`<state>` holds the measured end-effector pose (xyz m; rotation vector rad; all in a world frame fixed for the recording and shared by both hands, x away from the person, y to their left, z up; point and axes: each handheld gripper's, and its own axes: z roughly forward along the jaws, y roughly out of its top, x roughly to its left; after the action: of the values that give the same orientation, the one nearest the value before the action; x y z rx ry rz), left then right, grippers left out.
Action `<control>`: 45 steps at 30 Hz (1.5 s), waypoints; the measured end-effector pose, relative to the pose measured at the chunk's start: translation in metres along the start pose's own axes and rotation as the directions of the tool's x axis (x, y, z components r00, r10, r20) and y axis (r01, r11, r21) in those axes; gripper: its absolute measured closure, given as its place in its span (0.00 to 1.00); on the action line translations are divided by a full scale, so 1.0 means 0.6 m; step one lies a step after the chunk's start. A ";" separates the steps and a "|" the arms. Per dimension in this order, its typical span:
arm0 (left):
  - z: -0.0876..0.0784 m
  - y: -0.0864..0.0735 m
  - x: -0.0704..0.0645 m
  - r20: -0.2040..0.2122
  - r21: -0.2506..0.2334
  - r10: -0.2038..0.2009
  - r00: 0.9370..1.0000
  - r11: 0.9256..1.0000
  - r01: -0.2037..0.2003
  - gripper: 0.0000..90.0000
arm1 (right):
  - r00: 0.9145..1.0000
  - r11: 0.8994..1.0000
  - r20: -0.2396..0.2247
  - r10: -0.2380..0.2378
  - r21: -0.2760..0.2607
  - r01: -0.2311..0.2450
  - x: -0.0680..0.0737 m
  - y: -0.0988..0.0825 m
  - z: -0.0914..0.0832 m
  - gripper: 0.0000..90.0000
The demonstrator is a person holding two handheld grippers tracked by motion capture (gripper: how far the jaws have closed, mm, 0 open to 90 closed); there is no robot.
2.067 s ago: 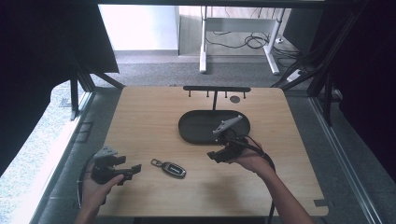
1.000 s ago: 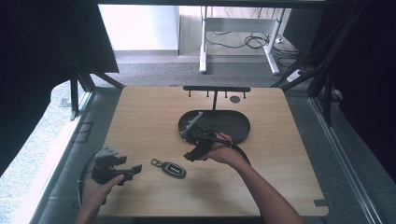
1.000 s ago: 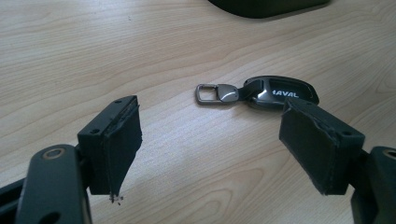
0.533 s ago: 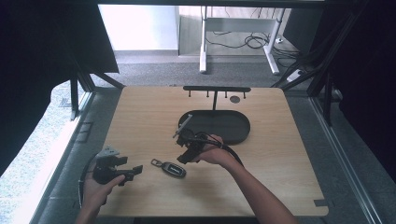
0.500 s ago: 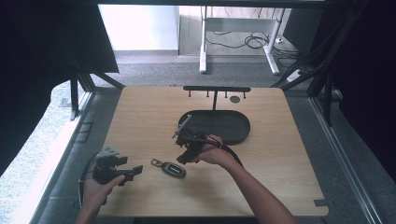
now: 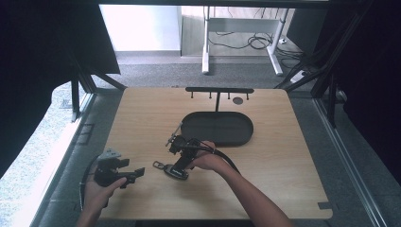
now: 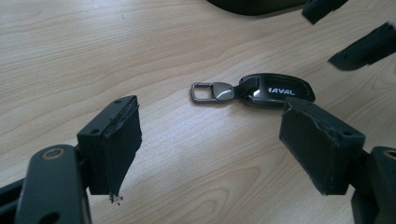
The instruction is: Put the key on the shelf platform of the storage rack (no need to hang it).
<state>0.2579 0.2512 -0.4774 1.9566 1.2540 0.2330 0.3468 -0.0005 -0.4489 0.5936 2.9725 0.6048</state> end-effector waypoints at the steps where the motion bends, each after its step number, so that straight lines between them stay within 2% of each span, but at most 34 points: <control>1: 0.000 0.000 0.000 0.000 0.000 0.000 1.000 1.000 0.000 0.23 | 1.000 1.000 0.000 -0.001 0.008 0.001 0.002 0.001 0.004 0.42; 9: 0.000 0.000 0.002 -0.001 -0.001 -0.001 1.000 1.000 0.001 0.23 | 1.000 0.999 -0.004 -0.012 0.045 0.013 0.009 0.003 0.035 0.42; 16: 0.000 0.000 0.000 0.000 0.001 0.002 1.000 1.000 -0.002 0.23 | 1.000 0.998 -0.009 -0.014 0.063 0.014 0.015 0.005 0.050 0.41; 29: 0.000 0.001 -0.001 0.002 -0.001 0.003 1.000 1.000 -0.003 0.23 | 1.000 0.998 -0.011 -0.008 0.069 0.009 0.021 0.013 0.076 0.40; 40: -0.005 0.001 0.002 -0.008 -0.024 -0.007 1.000 1.000 0.007 0.24 | 1.000 0.995 0.014 -0.021 0.103 0.019 0.024 0.019 0.102 0.40; 45: -0.003 0.001 0.000 -0.008 -0.019 -0.004 1.000 1.000 0.004 0.24 | 0.999 0.993 0.032 -0.027 0.116 0.023 0.026 0.020 0.112 0.41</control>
<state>0.2572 0.2525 -0.4758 1.9385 1.2565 0.2499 0.3452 0.0401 -0.5061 0.5678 2.9941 0.4182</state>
